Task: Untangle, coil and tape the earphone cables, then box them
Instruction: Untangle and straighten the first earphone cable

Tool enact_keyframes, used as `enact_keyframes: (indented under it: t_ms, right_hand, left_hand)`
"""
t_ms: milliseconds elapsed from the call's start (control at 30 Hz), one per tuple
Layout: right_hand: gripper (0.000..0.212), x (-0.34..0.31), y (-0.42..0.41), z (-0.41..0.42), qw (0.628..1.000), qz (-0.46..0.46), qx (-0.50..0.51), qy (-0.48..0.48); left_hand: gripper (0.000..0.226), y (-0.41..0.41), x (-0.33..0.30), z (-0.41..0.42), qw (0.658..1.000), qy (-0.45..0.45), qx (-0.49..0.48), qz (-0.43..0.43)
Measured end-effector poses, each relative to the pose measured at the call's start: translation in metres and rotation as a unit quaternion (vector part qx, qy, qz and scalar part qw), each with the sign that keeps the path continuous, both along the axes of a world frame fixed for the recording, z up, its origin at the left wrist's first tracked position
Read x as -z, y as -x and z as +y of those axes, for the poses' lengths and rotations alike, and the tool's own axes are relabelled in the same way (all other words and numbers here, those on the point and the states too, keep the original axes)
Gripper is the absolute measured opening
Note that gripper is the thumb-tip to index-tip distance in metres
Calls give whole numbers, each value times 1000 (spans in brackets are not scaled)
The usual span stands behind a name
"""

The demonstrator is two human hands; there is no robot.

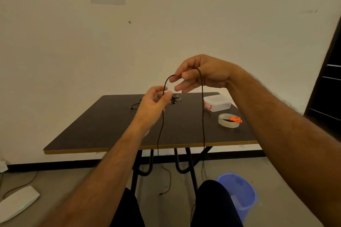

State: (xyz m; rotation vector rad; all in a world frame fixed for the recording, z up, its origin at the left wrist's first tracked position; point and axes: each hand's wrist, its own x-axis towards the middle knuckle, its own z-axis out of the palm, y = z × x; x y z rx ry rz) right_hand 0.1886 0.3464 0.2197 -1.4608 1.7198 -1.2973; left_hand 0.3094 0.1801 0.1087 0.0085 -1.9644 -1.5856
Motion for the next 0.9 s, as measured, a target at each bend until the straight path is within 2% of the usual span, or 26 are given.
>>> enact_keyframes:
  t_ms: [100, 233, 300, 400, 433, 500, 567, 600, 667, 733, 833, 900]
  right_hand:
    - [21, 5, 8, 4, 1000, -6, -19, -3]
    - [34, 7, 25, 24, 999, -32, 0, 13]
    - [31, 12, 30, 33, 997, -71, -6, 7]
    - [28, 22, 31, 37, 993, -105, -35, -31]
    - [31, 25, 30, 35, 995, -85, -25, -50]
    - [39, 29, 28, 28, 995, 27, 53, -82]
    - [36, 33, 22, 19, 981, 112, 148, -57]
    - [30, 35, 20, 15, 980, 104, 170, -11]
    - [26, 39, 16, 10, 985, 15, 152, 79]
    - [33, 42, 12, 7, 988, -57, 102, 99]
    - [42, 45, 4, 1, 996, 50, 70, 13]
    - [32, 42, 2, 1, 984, 142, 102, -23]
  left_hand:
    - [18, 8, -12, 14, 996, -35, 84, 3]
    - [22, 8, -17, 7, 985, -68, 158, -13]
    - [23, 6, -22, 3, 984, -55, 166, -28]
    - [25, 5, -32, 4, 990, 9, 132, -48]
    - [26, 6, -36, 6, 991, 27, 121, -54]
    - [27, 6, -45, 10, 991, 63, 97, -68]
    - [26, 7, -52, 13, 988, 102, 75, -91]
    - [26, 7, -54, 14, 984, 125, 64, -106]
    - [27, 6, -57, 15, 976, 165, 50, -131]
    - [28, 4, -60, 17, 969, 189, 58, -146]
    - [34, 2, -63, 16, 963, 206, 78, -154]
    - [38, 2, -61, 11, 962, 202, 84, -164]
